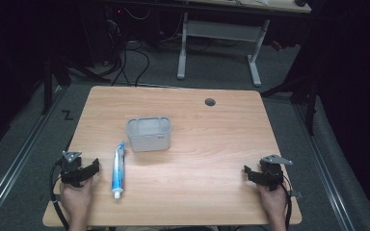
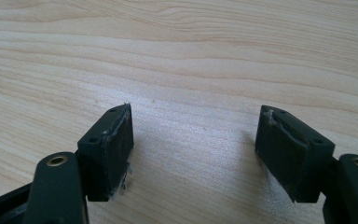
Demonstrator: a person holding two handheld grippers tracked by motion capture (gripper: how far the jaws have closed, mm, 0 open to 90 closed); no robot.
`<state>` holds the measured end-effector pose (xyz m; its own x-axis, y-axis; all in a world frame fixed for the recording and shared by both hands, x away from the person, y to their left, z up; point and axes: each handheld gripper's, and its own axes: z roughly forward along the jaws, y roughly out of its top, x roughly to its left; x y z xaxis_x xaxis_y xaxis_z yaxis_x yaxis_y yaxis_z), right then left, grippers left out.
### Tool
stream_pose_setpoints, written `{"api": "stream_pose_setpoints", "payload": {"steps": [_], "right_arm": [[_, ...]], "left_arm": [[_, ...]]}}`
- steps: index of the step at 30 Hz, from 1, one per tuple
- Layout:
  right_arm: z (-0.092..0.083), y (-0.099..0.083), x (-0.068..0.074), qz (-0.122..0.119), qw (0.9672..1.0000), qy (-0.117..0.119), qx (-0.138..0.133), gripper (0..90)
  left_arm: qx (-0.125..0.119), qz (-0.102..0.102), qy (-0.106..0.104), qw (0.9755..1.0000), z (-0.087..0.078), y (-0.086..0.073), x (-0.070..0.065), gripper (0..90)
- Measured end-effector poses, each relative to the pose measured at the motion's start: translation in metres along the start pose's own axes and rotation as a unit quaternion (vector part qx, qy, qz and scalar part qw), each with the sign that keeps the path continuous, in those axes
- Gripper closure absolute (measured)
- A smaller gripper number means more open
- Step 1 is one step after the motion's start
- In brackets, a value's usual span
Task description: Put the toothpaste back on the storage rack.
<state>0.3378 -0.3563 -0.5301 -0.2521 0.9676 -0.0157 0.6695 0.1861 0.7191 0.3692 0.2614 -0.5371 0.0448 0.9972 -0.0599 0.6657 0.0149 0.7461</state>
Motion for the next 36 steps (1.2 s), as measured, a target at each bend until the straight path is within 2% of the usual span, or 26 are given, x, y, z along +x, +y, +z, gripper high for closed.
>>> {"api": "stream_pose_setpoints", "payload": {"steps": [12, 15, 28, 32, 36], "right_arm": [[0.0, 0.0, 0.0, -0.001, 1.0, 0.001, 0.0, 27.7], [-0.0002, -0.0001, 0.0003, -0.001, 1.0, 0.002, 0.001, 27.6], [-0.0001, -0.0001, 0.0002, -0.006, 1.0, 0.004, 0.0, 27.6], [0.0, 0.0, 0.0002, -0.007, 1.0, 0.006, 0.0, 27.6], [0.0, 0.0, 0.0003, -0.008, 0.9999, 0.007, 0.0, 27.6]], "left_arm": [[0.001, 0.004, 0.005, 1.0, 0.0001, -0.0003, -0.002, 30.8], [0.006, 0.02, 0.015, 0.9997, 0.0008, -0.0001, -0.0064, 30.6], [0.005, 0.027, 0.003, 0.9996, 0.0006, -0.0004, -0.0073, 30.5], [0.003, 0.035, -0.007, 0.9993, -0.0001, -0.0007, -0.0092, 35.8], [0.004, 0.042, -0.015, 0.999, 0.0001, -0.0008, -0.0098, 33.8]]}}
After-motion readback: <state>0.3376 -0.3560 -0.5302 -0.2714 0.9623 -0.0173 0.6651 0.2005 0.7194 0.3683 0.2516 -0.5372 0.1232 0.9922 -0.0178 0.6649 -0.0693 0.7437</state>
